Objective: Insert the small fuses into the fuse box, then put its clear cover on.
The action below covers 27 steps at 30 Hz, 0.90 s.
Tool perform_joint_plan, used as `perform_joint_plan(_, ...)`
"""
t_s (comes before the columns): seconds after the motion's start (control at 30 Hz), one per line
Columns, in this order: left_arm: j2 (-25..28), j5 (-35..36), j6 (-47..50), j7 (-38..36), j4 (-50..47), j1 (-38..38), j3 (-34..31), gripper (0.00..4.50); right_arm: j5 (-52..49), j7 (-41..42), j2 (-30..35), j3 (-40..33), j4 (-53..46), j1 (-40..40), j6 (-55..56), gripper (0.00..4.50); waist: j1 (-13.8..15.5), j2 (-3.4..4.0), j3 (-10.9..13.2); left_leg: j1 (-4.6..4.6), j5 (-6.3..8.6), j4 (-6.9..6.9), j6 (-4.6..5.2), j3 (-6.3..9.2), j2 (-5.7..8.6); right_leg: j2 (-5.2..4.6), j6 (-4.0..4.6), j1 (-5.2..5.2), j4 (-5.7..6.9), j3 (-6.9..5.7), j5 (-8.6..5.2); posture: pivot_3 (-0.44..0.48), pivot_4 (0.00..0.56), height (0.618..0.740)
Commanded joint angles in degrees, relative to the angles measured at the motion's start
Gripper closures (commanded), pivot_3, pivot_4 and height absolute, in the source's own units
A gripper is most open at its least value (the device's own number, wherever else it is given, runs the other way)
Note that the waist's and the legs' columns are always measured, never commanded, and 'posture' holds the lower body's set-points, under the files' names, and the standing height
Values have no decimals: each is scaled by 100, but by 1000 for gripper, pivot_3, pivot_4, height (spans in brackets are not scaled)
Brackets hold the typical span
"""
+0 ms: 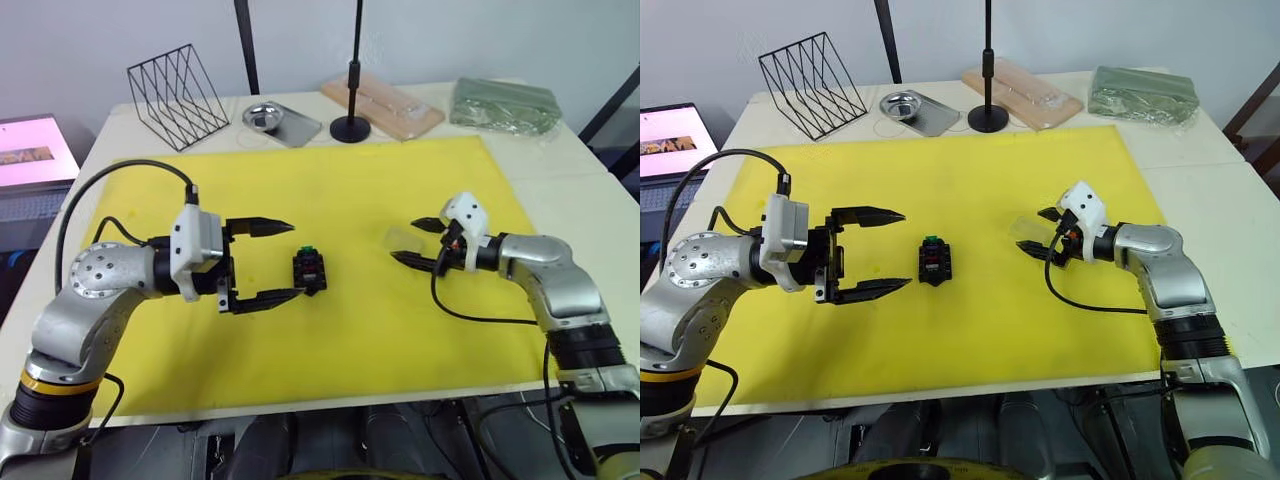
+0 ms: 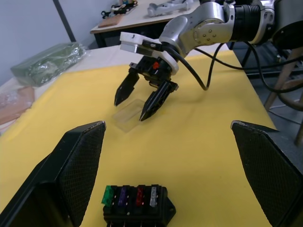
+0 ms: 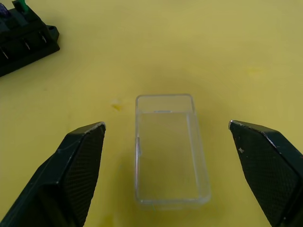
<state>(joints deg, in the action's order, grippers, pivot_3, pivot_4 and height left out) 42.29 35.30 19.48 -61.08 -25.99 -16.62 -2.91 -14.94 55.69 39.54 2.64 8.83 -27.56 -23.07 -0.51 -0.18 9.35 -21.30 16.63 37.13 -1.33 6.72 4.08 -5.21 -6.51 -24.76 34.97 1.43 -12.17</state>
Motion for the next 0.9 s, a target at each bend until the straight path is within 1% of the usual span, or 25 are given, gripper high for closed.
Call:
perform_joint_plan(0.03,7,44,1,78,-244,-15,-66,0,73,95,70,18,-51,-43,64,1027,-11,0,0,0,0,1,0,-1,0,0,0,0,0,0,0,0,150,740)
perform_joint_plan(0.07,4,55,12,98,-266,3,-70,0,59,93,66,8,-86,-24,27,1334,-14,0,0,0,0,0,0,-1,0,0,0,0,0,0,0,0,150,740)
perform_joint_plan(0.17,-16,73,48,158,-339,45,-63,0,40,74,51,-15,-178,34,-39,2477,-17,0,0,1,0,0,0,-1,-1,1,0,0,0,0,0,0,150,740)
perform_joint_plan(0.2,-21,78,55,174,-351,53,-60,0,19,39,23,-42,-199,34,-57,2717,-17,0,0,1,0,0,0,-1,-1,1,0,0,0,0,0,0,150,740)
perform_joint_plan(0.4,4,86,77,260,-368,285,-138,0,-98,-98,-6,-196,-459,50,-114,2691,-16,0,0,1,0,0,0,-1,0,1,0,0,0,1,0,0,150,740)
perform_joint_plan(0.5,48,-26,85,470,-535,856,-318,0,-122,-92,147,-246,-943,154,-237,2691,-19,1,-1,2,1,-2,1,-1,-2,1,0,-1,0,1,0,0,150,740)
perform_joint_plan(0.6,-301,-766,-207,1260,-942,1734,-135,0,-468,-285,175,-364,-2016,188,-1037,2691,-27,3,-1,1,1,-4,2,0,-6,0,0,-3,-1,6,-1,0,150,740)
perform_joint_plan(0.67,-557,-1216,-376,1617,-925,2082,155,0,-620,-407,196,-386,-2492,178,-1427,2691,-7,2,-1,3,2,-5,3,3,-12,-1,0,-3,0,12,-1,0,150,740)
perform_joint_plan(0.73,-800,-1662,-570,1885,-672,2184,435,0,-656,-493,225,-368,-2719,160,-1605,2691,38,0,-1,5,2,-1,3,0,-11,-1,0,3,0,8,0,0,150,740)
perform_joint_plan(0.8,-1090,-1977,-629,2195,-364,2080,661,0,-691,-581,224,-381,-2805,117,-1735,2691,135,0,-2,11,2,5,3,2,-4,-3,2,20,-6,2,-1,0,150,740)
perform_joint_plan(0.9,-1412,-2394,-765,2453,51,1898,1000,0,-748,-685,211,-426,-2831,70,-1856,2691,163,-3,-3,11,2,12,3,5,2,-7,5,32,-16,-1,-3,0,150,740)
